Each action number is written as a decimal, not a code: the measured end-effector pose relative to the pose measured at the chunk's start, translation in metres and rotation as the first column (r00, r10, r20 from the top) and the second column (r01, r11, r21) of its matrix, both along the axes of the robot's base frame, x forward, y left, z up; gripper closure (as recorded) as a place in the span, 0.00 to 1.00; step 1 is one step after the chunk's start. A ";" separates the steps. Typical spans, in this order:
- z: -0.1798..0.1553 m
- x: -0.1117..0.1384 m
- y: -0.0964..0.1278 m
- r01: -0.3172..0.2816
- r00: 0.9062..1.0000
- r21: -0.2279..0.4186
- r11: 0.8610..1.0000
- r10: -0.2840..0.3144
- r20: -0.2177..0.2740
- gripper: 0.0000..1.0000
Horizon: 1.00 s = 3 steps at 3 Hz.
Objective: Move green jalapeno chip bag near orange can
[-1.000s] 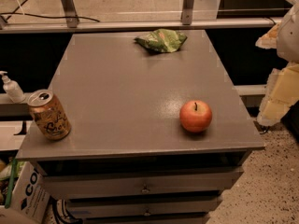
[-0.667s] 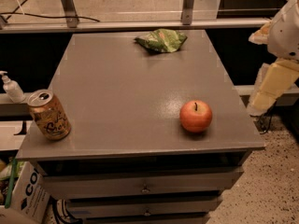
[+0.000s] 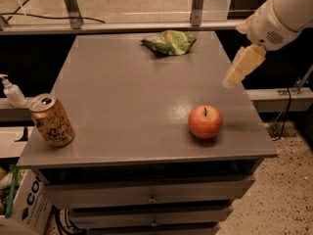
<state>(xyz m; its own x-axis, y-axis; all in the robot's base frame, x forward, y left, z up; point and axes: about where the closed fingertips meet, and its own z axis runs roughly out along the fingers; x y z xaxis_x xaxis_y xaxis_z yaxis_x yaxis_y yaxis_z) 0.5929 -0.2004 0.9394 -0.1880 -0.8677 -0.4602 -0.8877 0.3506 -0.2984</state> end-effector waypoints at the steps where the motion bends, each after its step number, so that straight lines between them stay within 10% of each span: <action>1: -0.022 0.058 0.011 0.041 0.999 0.127 0.991 -0.044 0.019 0.00; 3: -0.032 0.065 0.016 0.058 0.997 0.150 0.987 -0.064 0.041 0.00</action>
Offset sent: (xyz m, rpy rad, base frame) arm 0.0446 0.0089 -0.0136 0.1020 -0.0221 -0.0355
